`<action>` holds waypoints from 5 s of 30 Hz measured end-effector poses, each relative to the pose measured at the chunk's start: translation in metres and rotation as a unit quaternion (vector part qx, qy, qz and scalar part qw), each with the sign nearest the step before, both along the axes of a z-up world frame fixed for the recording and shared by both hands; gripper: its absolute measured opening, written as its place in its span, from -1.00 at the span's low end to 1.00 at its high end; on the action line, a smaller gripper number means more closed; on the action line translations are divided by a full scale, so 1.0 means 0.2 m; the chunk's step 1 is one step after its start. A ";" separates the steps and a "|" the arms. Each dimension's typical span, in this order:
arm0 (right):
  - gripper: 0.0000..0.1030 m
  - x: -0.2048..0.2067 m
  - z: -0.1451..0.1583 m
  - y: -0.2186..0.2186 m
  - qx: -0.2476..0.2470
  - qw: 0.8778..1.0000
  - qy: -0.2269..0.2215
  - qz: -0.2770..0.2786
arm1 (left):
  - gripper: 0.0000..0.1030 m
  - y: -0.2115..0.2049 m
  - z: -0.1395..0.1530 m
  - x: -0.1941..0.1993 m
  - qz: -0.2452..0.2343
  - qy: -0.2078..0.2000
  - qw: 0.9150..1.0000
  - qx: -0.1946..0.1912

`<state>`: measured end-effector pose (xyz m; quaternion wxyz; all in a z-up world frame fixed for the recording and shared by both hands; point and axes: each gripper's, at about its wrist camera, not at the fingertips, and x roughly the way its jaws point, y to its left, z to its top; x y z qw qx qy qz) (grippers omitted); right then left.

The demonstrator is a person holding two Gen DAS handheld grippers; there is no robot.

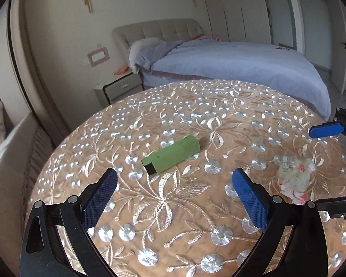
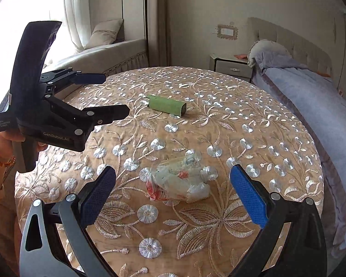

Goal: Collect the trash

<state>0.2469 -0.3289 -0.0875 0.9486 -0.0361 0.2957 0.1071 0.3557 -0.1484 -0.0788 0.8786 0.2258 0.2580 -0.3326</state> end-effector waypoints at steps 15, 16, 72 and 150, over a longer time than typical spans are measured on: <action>0.46 0.25 -0.13 -0.02 -0.009 0.995 0.099 0.000 | 0.56 -0.16 -0.14 0.43 -0.114 0.055 0.991 0.033; 0.46 0.26 -0.14 -0.03 -0.009 0.995 0.104 -0.002 | 0.53 -0.16 -0.15 0.44 -0.114 0.058 0.991 0.037; 0.04 -0.70 0.09 -0.28 0.025 0.998 -0.027 -0.045 | -0.45 -0.34 0.14 -1.10 0.062 -0.007 0.998 0.026; 0.91 -1.43 -0.34 -1.25 -0.045 0.937 -0.001 -0.345 | 0.90 -1.22 -0.22 -1.54 -0.082 0.049 0.994 0.045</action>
